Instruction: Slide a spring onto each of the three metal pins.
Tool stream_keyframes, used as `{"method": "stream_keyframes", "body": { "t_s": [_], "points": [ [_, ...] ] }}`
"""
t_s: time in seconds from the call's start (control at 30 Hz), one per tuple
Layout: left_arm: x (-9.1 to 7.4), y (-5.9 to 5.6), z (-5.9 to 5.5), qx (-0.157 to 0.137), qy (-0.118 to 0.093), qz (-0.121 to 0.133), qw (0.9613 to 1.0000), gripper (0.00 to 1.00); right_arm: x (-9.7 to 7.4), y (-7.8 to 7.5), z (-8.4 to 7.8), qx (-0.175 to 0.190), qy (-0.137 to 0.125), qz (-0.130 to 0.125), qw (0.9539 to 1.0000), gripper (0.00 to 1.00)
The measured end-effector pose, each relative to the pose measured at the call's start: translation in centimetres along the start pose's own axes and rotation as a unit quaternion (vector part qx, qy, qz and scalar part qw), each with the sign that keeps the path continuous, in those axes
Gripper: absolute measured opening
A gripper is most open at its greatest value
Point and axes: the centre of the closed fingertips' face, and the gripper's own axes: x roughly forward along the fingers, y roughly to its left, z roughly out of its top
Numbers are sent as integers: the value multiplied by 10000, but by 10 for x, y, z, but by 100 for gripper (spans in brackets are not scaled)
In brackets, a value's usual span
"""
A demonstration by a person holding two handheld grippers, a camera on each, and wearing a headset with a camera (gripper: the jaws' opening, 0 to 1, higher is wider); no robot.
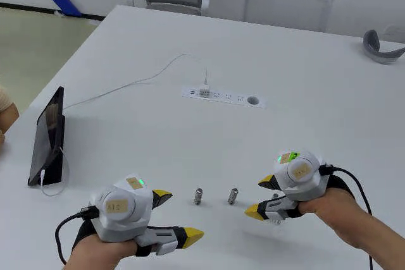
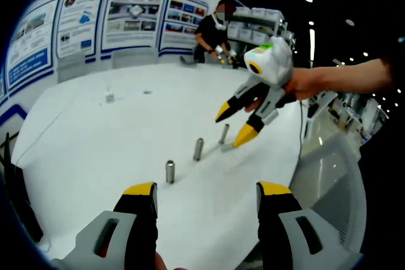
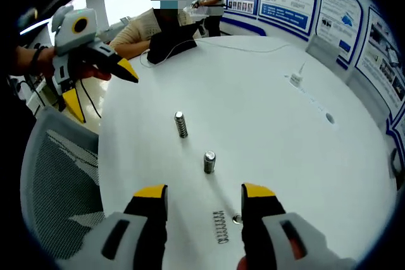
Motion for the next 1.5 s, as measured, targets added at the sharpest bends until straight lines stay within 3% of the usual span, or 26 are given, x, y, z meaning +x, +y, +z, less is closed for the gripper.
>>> {"method": "stream_keyframes", "body": {
  "t_s": [0.2,0.53,0.73,0.93,1.07,1.5],
  "points": [
    [4,-4,0,9,17,-50,10000,64,-5,5,-4,370,-279,-78,9989,50],
    [9,-9,0,40,58,-134,9999,65,-15,8,-15,776,-468,-284,9955,55],
    [13,-12,0,70,95,-199,9997,66,-26,2,-22,1253,-748,-441,9883,61],
    [19,-16,2,122,142,-278,9994,66,-36,-3,-34,1445,-834,-601,9842,65],
    [25,-21,5,183,191,-353,9990,67,-45,-6,-39,1657,-1012,-710,9784,66],
    [48,-41,14,389,295,-654,9967,67,-69,-8,-61,1928,-1142,-918,9702,74]
  ]
}}
